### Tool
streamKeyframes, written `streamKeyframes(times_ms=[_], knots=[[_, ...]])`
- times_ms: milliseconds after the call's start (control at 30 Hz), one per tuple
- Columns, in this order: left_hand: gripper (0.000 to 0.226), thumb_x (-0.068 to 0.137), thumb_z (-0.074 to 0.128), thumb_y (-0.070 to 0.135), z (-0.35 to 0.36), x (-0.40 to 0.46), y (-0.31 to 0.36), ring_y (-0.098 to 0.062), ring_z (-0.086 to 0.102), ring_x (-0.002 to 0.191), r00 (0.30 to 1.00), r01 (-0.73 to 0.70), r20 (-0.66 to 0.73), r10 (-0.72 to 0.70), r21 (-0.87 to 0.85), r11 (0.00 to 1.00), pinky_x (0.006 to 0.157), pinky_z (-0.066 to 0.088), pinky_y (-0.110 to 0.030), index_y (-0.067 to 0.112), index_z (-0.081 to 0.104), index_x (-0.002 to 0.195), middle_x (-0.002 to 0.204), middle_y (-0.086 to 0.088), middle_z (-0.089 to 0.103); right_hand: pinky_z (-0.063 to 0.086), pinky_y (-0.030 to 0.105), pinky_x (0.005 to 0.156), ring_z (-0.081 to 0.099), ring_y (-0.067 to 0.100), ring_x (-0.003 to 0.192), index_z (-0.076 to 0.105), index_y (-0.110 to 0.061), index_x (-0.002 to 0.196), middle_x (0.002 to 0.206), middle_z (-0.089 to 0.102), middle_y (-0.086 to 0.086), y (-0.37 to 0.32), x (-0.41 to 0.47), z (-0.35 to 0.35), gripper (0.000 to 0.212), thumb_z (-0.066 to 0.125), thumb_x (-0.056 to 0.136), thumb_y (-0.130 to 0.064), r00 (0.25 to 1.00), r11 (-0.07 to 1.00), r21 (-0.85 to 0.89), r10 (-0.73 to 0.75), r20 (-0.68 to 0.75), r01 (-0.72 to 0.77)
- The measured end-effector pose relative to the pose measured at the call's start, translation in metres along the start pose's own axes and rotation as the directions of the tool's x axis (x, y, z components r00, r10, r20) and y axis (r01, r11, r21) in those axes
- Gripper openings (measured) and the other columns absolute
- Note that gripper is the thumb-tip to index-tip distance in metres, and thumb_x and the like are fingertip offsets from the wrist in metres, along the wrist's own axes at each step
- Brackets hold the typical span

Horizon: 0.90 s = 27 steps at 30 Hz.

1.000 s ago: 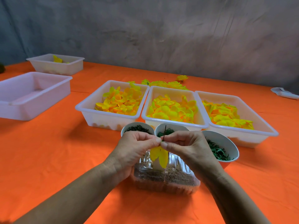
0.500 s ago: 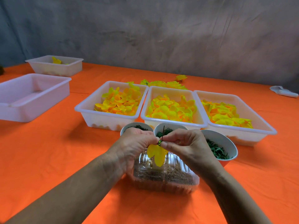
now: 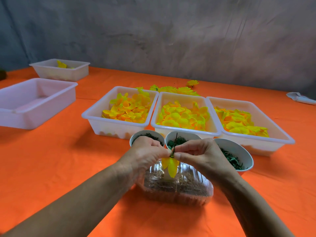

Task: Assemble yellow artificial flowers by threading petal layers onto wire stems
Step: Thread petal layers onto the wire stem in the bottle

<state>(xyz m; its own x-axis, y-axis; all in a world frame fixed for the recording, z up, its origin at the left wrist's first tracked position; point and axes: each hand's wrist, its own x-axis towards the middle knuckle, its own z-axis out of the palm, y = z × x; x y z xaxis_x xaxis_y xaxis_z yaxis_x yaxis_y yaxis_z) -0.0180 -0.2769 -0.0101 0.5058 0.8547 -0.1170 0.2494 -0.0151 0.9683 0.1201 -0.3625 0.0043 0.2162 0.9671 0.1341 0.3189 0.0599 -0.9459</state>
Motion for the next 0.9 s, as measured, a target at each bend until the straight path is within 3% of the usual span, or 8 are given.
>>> streamKeyframes(times_ms=[67, 167, 233, 333, 467, 700, 800, 900], knots=[[0.023, 0.077, 0.076, 0.018, -0.003, -0.002, -0.002, -0.011, 0.062, 0.079, 1.0, -0.006, -0.02, 0.006, 0.013, 1.0, 0.071, 0.046, -0.023, 0.013, 0.065, 0.058, 0.072, 0.007, 0.061, 0.056, 0.024, 0.072, 0.068, 0.009, 0.076, 0.075, -0.02, 0.081, 0.079, 0.075, 0.004, 0.001, -0.002, -0.001, 0.019, 0.07, 0.079, -0.001, 0.999, 0.996, 0.083, 0.038, -0.037, -0.035], [0.022, 0.075, 0.077, 0.016, -0.007, -0.007, -0.003, 0.003, 0.056, 0.059, 0.977, -0.184, -0.102, 0.187, 0.039, 0.982, 0.055, 0.041, -0.011, 0.018, 0.063, 0.059, 0.057, 0.016, 0.061, 0.055, 0.025, 0.075, 0.069, 0.011, 0.08, 0.075, -0.02, 0.083, 0.08, 0.075, 0.001, 0.003, -0.005, -0.001, 0.016, 0.068, 0.083, -0.005, 0.995, 0.999, 0.026, 0.032, -0.099, -0.03], [0.013, 0.075, 0.076, 0.011, -0.011, -0.008, -0.001, -0.003, 0.063, 0.08, 0.945, -0.303, -0.108, 0.31, 0.071, 0.95, 0.072, 0.047, -0.014, 0.021, 0.07, 0.069, 0.079, 0.012, 0.07, 0.054, 0.019, 0.068, 0.069, 0.008, 0.076, 0.075, -0.018, 0.084, 0.077, 0.075, -0.001, 0.004, -0.008, 0.0, 0.012, 0.068, 0.084, -0.008, 0.989, 0.999, 0.0, 0.053, -0.139, -0.054], [0.017, 0.072, 0.079, 0.013, -0.013, -0.01, 0.004, -0.006, 0.058, 0.108, 0.916, -0.391, -0.02, 0.401, 0.191, 0.901, 0.1, 0.041, -0.026, 0.026, 0.075, 0.082, 0.107, 0.003, 0.065, 0.051, 0.017, 0.056, 0.068, 0.007, 0.07, 0.073, -0.014, 0.09, 0.074, 0.073, 0.002, 0.006, -0.011, 0.0, 0.009, 0.067, 0.085, -0.009, 0.979, 0.989, 0.056, 0.143, -0.143, -0.136], [0.015, 0.074, 0.078, 0.018, -0.011, -0.009, 0.005, -0.003, 0.053, 0.112, 0.911, -0.412, 0.111, 0.397, 0.261, 0.873, 0.103, 0.04, -0.032, 0.023, 0.077, 0.088, 0.113, 0.005, 0.06, 0.048, 0.014, 0.055, 0.068, 0.007, 0.067, 0.066, -0.011, 0.103, 0.08, 0.073, 0.006, 0.005, -0.014, -0.002, 0.028, 0.073, 0.077, -0.005, 0.97, 0.965, 0.111, 0.24, -0.02, -0.237], [0.017, 0.082, 0.071, 0.02, -0.013, -0.006, 0.001, 0.001, 0.048, 0.116, 0.877, -0.478, 0.217, 0.429, 0.286, 0.831, 0.104, 0.04, -0.031, 0.027, 0.076, 0.096, 0.118, 0.007, 0.058, 0.051, 0.02, 0.06, 0.069, 0.011, 0.07, 0.065, -0.019, 0.102, 0.089, 0.069, 0.009, 0.008, -0.014, -0.001, 0.036, 0.078, 0.072, -0.005, 0.967, 0.967, 0.052, 0.251, -0.049, -0.248], [0.012, 0.076, 0.076, 0.018, -0.011, -0.005, 0.0, -0.002, 0.053, 0.112, 0.896, -0.443, 0.157, 0.416, 0.238, 0.864, 0.103, 0.04, -0.035, 0.02, 0.077, 0.088, 0.112, 0.004, 0.061, 0.053, 0.024, 0.06, 0.069, 0.015, 0.07, 0.064, -0.02, 0.108, 0.087, 0.069, 0.006, 0.009, -0.017, 0.002, 0.046, 0.083, 0.067, -0.018, 0.965, 0.97, -0.018, 0.239, -0.109, -0.243], [0.009, 0.07, 0.081, 0.017, -0.005, -0.005, -0.003, -0.004, 0.057, 0.107, 0.902, -0.431, 0.073, 0.426, 0.202, 0.879, 0.101, 0.04, -0.034, 0.016, 0.076, 0.078, 0.108, 0.006, 0.064, 0.055, 0.025, 0.067, 0.067, 0.01, 0.073, 0.063, -0.034, 0.105, 0.085, 0.067, -0.003, 0.008, -0.022, 0.008, 0.051, 0.087, 0.061, -0.032, 0.979, 0.964, -0.197, 0.155, -0.134, -0.18]])
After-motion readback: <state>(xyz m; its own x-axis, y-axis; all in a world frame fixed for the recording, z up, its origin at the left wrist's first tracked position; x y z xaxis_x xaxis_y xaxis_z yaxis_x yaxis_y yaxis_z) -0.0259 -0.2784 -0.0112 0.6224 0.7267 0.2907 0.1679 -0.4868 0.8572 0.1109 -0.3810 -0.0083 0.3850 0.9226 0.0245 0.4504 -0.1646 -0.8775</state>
